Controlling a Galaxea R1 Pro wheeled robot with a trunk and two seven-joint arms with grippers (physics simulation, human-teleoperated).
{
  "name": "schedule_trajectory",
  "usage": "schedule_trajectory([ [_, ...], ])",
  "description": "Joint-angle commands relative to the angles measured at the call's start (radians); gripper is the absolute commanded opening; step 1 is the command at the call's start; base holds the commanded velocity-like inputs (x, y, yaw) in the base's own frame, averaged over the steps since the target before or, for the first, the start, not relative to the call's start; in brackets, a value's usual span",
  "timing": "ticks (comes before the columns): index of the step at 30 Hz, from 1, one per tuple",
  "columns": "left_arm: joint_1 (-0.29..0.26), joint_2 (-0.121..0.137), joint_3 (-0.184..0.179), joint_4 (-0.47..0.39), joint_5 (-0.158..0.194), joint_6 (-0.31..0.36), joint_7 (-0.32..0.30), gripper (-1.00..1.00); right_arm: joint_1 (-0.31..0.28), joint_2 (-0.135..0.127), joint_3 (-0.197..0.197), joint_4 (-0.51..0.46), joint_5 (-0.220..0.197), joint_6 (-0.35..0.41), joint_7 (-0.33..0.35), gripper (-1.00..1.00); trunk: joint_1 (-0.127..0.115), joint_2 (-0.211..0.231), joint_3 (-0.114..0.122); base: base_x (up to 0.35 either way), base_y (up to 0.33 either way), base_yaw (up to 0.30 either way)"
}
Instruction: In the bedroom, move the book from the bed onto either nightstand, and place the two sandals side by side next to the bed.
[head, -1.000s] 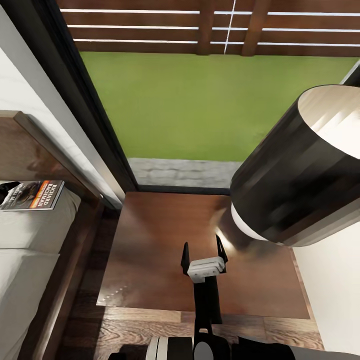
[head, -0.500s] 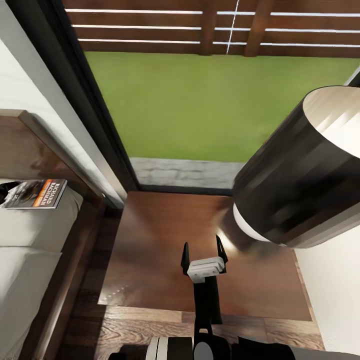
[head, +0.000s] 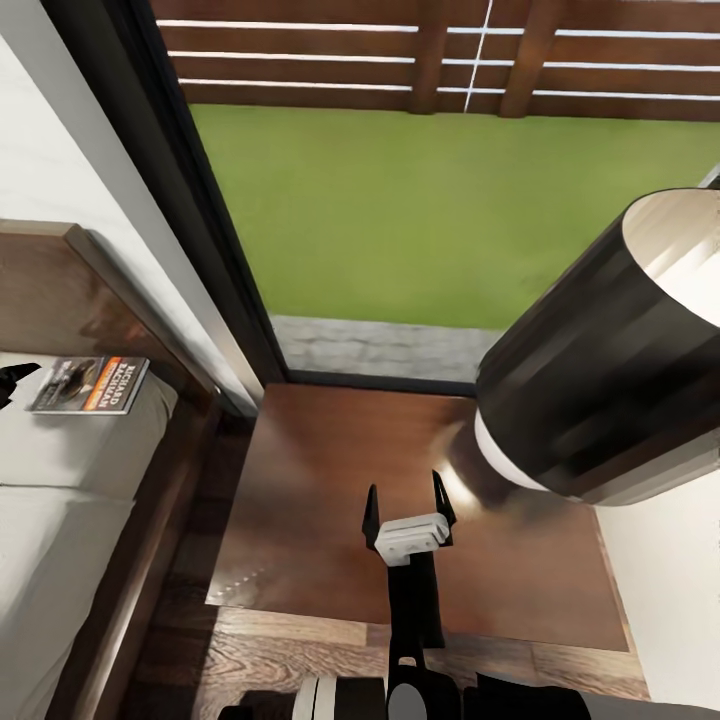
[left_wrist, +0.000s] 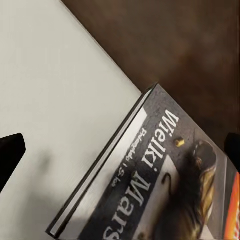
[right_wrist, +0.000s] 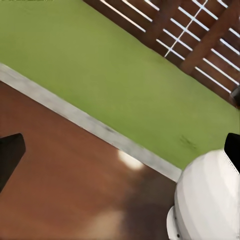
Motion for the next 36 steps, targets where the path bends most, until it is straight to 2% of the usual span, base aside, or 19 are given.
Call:
schedule_trajectory([
  [1, -0.001, 0.000, 0.008, 0.000, -0.001, 0.009, -0.002, 1.00, -0.002, 0.000, 0.003, -0.001, -0.006, 0.011, -0.006, 1.00, -0.004, 0.007, 0.003, 0.000, 0.000, 0.001],
  [9, -0.001, 0.001, 0.008, 0.000, -0.001, 0.009, -0.002, 1.00, -0.001, 0.000, 0.003, -0.001, -0.006, 0.011, -0.006, 1.00, -0.035, 0.063, 0.028, 0.000, 0.000, 0.057],
  [13, -0.001, 0.022, 0.008, 0.000, -0.001, 0.013, -0.002, 1.00, -0.001, 0.000, 0.003, -0.001, -0.006, 0.011, -0.006, 1.00, -0.050, 0.091, 0.040, 0.000, 0.000, 0.240],
  [14, -0.001, 0.035, 0.008, 0.000, -0.004, 0.016, -0.001, 1.00, -0.001, 0.000, 0.003, -0.001, -0.006, 0.011, -0.006, 1.00, -0.054, 0.098, 0.043, 0.000, 0.000, 0.260],
  [19, -0.001, 0.049, 0.007, -0.020, -0.006, 0.019, 0.022, 1.00, -0.001, 0.000, 0.003, -0.001, -0.006, 0.011, -0.006, 1.00, -0.073, 0.133, 0.059, 0.000, 0.000, 0.264],
  [26, -0.001, 0.050, 0.006, -0.047, -0.007, 0.021, 0.064, 1.00, -0.001, 0.001, 0.003, -0.001, -0.006, 0.011, -0.006, 1.00, -0.100, 0.182, 0.081, 0.000, 0.000, 0.267],
  [36, -0.001, 0.051, 0.006, -0.064, -0.008, 0.022, 0.078, 1.00, -0.001, 0.000, 0.003, -0.001, -0.006, 0.011, -0.006, 1.00, -0.138, 0.252, 0.112, 0.000, 0.000, 0.214],
])
